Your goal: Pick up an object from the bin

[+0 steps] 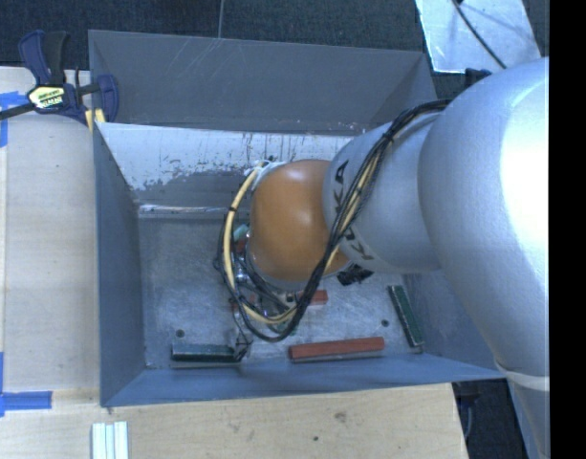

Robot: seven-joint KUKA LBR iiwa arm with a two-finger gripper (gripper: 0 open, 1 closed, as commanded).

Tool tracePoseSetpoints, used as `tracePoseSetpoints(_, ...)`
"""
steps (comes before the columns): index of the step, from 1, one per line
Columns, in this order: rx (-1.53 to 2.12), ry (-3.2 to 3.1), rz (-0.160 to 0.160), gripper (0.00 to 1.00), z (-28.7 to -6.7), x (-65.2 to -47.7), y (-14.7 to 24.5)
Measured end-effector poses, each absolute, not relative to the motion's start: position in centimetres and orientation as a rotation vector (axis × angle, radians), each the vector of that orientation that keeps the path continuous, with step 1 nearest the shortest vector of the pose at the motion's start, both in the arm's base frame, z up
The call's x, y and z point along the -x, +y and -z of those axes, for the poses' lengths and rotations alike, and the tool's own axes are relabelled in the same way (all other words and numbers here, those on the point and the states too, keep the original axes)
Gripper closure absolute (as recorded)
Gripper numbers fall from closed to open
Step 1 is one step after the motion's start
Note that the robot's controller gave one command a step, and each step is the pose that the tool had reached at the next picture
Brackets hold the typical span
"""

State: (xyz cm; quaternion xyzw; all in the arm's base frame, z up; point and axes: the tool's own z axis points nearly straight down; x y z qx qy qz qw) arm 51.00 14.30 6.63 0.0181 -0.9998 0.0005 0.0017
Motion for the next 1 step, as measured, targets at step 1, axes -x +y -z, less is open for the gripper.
tracePoseSetpoints(1,-0.047,-3.143,-0.007,0.0,-10.23,-50.61,6.98)
